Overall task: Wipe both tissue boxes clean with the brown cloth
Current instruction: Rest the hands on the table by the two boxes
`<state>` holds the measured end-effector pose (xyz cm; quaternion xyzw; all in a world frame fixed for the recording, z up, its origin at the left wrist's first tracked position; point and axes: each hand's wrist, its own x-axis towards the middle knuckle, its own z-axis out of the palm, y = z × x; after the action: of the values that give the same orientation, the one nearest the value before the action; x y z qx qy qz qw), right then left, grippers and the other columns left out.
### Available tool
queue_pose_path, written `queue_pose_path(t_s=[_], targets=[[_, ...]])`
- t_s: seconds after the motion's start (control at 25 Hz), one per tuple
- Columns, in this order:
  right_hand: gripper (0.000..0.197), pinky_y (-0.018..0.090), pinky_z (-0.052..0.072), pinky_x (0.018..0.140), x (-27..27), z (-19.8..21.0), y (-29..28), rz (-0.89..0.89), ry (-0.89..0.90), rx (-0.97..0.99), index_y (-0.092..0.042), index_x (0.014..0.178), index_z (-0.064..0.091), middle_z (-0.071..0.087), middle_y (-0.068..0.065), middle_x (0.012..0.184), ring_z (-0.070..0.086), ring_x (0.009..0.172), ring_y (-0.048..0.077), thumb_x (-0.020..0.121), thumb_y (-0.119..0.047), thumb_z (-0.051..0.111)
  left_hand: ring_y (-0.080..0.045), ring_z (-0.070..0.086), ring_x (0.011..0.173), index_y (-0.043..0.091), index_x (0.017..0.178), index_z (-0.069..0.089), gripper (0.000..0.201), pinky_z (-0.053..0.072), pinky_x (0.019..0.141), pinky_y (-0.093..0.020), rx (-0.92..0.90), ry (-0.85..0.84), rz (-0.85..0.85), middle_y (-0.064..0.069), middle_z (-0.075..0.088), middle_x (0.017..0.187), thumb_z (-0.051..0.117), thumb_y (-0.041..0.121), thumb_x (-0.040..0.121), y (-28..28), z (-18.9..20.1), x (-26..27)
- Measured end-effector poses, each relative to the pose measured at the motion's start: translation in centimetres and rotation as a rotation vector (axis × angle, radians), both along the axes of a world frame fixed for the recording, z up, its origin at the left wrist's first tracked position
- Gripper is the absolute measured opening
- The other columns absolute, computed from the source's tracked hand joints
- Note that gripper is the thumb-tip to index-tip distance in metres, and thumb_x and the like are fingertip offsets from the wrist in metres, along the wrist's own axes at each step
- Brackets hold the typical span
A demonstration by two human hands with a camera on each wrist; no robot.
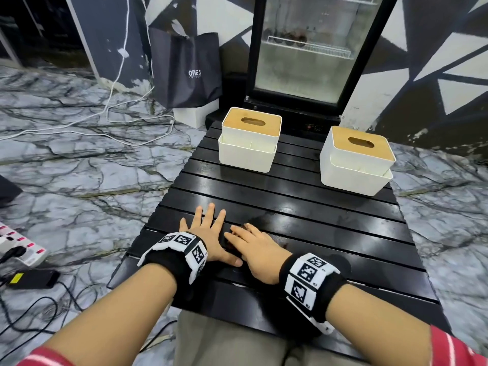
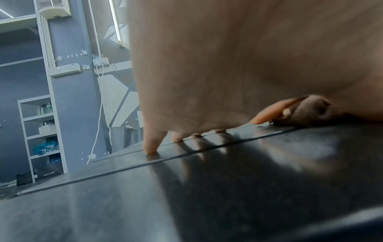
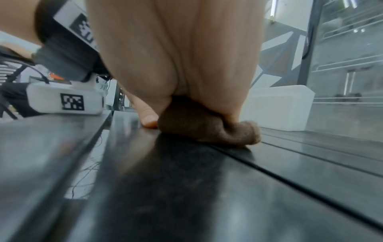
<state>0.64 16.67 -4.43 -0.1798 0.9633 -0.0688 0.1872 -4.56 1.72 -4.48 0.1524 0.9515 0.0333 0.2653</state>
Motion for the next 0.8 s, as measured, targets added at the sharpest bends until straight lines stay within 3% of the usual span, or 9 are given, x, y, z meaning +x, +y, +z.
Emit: queue_pose_path(t_s=[0.2,0.56,0.8], targets=[[0.066,0.050,0.015,0.114,-2.2,0.4,0.4,-0.041,-0.012,0.024,-0.022,0.145,0.008,0.003,-0.003,0.155,0.001,0.142,0.024,0.091,-0.008,0.043,-0.024,-0.025,0.142,0.030,0.147,-0.017,0.128,-0.006,0.114,-0.056,-0.006,-0.007,0.003,0.001,-0.029,0.154,0.061,0.080,0.059,0.0,0.3,0.0],[0.066,0.048,0.017,0.114,-6.8,-0.2,6.2,-0.399,0.004,0.013,-0.022,0.145,0.009,0.005,0.002,0.155,0.006,0.142,0.029,0.089,0.000,0.038,-0.024,-0.027,0.142,0.031,0.147,-0.019,0.129,-0.007,0.114,-0.056,-0.008,-0.024,-0.007,0.001,-0.031,0.154,0.060,0.081,0.058,-0.1,0.3,-0.1],[0.067,0.047,0.015,0.114,-3.8,-0.3,5.5,-0.349,0.018,-0.009,-0.022,0.145,0.007,0.003,0.001,0.156,0.003,0.142,0.029,0.090,-0.002,0.039,-0.025,-0.026,0.142,0.030,0.147,-0.018,0.128,-0.006,0.114,-0.056,-0.013,-0.014,-0.013,0.000,-0.030,0.154,0.060,0.081,0.059,0.0,0.2,-0.1]])
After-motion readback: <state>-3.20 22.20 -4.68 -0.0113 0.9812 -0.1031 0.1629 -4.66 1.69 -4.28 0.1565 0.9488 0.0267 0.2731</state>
